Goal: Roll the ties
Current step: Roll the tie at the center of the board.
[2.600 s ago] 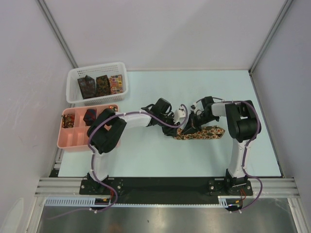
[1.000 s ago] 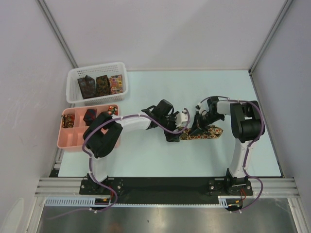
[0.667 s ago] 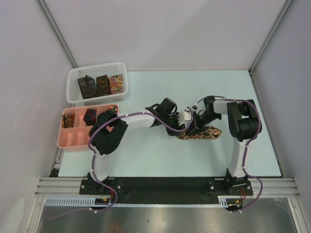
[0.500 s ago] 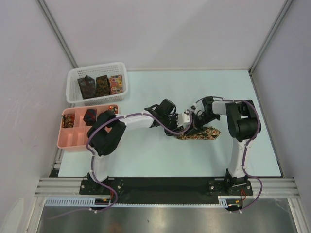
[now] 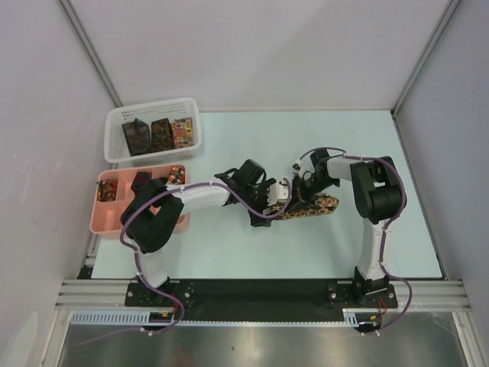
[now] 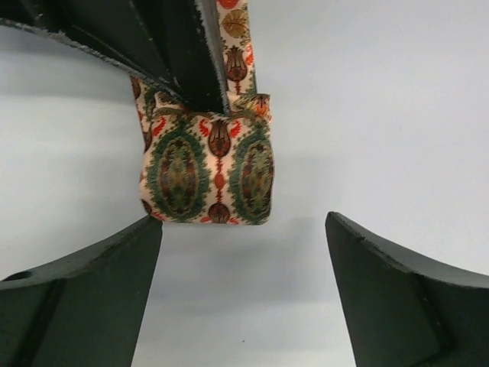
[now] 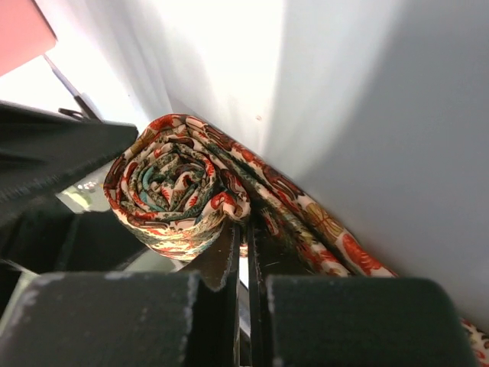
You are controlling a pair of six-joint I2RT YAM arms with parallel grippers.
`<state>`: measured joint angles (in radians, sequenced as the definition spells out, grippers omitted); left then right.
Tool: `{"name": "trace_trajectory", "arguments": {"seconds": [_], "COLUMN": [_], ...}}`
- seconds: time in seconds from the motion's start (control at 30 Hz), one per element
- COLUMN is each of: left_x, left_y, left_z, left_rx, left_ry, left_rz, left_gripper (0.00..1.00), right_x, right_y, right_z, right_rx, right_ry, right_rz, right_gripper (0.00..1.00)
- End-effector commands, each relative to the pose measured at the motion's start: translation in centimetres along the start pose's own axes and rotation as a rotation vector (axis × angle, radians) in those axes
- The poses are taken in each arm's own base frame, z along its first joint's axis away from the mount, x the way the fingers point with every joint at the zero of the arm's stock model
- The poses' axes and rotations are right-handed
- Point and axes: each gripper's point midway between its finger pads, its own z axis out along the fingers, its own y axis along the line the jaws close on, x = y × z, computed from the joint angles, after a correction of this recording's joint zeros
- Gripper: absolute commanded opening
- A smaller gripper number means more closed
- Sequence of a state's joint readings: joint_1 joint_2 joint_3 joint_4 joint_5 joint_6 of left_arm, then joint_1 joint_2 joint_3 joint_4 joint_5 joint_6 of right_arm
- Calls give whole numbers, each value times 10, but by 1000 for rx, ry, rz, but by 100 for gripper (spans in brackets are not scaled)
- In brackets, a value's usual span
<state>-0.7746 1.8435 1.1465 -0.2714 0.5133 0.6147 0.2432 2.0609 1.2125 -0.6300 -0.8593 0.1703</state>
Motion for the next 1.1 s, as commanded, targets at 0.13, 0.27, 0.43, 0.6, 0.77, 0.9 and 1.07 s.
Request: {"name": "trace_trajectory", "arguments": {"seconds": [0.13, 0.27, 0.43, 0.6, 0.77, 0.9, 1.07], "left_x": [-41, -44, -43, -29, -9, 2, 13], "left_y": [17, 19, 15, 17, 13, 10, 9], "left_z": [-11, -1, 16, 28, 26, 24, 22], "left_rx": [16, 15, 32, 49, 51, 40, 22], "left_ry": [-144, -149, -135, -58, -16, 16, 46], "left_rz": [80, 84, 88, 21, -28, -51, -58], "left_gripper": [99, 99, 95, 67, 33, 18, 14], "right_x": [-13, -11, -11, -9, -10, -16, -26], "right_y": [-10, -12, -12, -5, 8, 15, -7], "right_z": [3, 9, 13, 10, -9, -30, -52], "right_rx": [63, 69, 68, 46, -3, -39, -12], "right_ry": [-2, 14, 24, 27, 26, 10, -51], "right_rz": [-85, -86, -77, -87, -101, -76, -29], "right_gripper": [0, 0, 0, 0, 2, 10, 13]}}
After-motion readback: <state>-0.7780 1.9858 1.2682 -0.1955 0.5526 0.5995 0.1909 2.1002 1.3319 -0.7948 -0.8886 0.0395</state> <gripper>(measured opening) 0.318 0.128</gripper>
